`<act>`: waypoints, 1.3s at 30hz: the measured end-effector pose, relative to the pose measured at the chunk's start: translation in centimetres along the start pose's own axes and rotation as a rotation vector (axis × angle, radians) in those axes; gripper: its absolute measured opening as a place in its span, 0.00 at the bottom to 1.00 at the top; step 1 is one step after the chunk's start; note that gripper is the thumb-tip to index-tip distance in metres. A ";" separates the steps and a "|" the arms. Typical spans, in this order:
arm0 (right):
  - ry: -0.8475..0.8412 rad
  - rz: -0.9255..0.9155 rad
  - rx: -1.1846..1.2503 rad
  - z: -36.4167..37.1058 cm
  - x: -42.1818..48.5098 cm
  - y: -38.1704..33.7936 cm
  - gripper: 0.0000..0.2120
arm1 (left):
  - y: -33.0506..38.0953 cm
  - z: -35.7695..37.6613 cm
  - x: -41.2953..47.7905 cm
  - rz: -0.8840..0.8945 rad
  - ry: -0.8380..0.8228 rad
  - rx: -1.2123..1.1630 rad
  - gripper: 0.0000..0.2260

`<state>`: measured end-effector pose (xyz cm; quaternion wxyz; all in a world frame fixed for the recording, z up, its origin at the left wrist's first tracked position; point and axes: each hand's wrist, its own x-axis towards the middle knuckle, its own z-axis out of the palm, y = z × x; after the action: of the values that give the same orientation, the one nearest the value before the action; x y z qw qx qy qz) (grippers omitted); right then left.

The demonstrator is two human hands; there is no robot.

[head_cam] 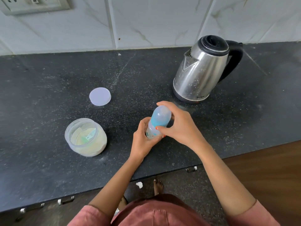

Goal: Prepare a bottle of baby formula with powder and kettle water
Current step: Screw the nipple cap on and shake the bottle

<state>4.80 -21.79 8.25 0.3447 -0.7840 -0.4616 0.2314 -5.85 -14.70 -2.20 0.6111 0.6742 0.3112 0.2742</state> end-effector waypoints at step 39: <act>0.079 0.014 0.246 3.4 -0.1 3.7 0.36 | -1.1 0.2 0.2 0.074 0.011 0.056 0.25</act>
<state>4.57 -22.00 3.23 0.4547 -0.7475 -0.4102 0.2576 -5.70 -14.59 -3.36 0.5796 0.7007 0.2970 0.2914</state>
